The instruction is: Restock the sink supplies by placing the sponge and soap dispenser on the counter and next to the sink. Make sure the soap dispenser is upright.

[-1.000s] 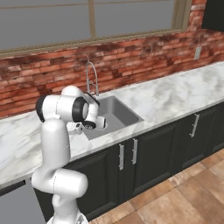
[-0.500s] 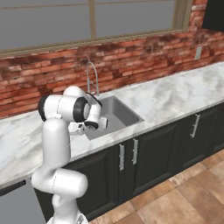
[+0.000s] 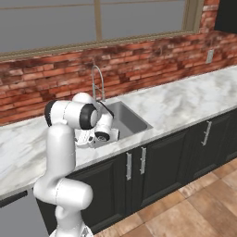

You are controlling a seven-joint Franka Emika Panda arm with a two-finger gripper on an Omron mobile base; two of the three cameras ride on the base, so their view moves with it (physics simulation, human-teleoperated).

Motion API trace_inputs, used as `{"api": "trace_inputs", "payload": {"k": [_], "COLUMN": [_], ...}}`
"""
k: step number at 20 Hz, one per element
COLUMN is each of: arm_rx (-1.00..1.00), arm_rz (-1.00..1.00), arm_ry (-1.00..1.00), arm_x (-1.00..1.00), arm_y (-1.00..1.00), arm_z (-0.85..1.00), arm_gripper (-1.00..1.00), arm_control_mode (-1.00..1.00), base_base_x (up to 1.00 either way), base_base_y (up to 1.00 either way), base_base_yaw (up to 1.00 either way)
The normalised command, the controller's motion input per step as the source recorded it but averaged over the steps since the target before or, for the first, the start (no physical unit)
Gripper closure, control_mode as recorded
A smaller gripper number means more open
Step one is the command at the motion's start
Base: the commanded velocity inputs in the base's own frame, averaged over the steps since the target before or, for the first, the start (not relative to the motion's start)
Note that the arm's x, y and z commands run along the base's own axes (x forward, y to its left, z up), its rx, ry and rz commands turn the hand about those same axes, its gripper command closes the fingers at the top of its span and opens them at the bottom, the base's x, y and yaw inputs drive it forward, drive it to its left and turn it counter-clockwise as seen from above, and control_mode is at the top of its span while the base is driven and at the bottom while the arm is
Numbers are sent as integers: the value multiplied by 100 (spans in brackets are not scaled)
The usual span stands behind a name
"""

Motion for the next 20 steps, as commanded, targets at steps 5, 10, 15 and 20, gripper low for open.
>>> {"api": "trace_inputs", "payload": {"k": [5,10,15,20], "arm_rx": [0,-3,-12,-21], "arm_rz": [-10,-13,-9,-6], "arm_ry": [-24,-25,-21,-26], "arm_x": [-35,-72,-73,-73], "arm_y": [-38,-12,0,-4], "arm_z": [46,95,97,75], "arm_gripper": [-100,-100,-100,-100], "arm_control_mode": [-100,-100,-100,-100], "base_base_x": [0,0,0,0], "base_base_y": [0,0,0,0], "base_base_yaw": [0,0,0,0]}}
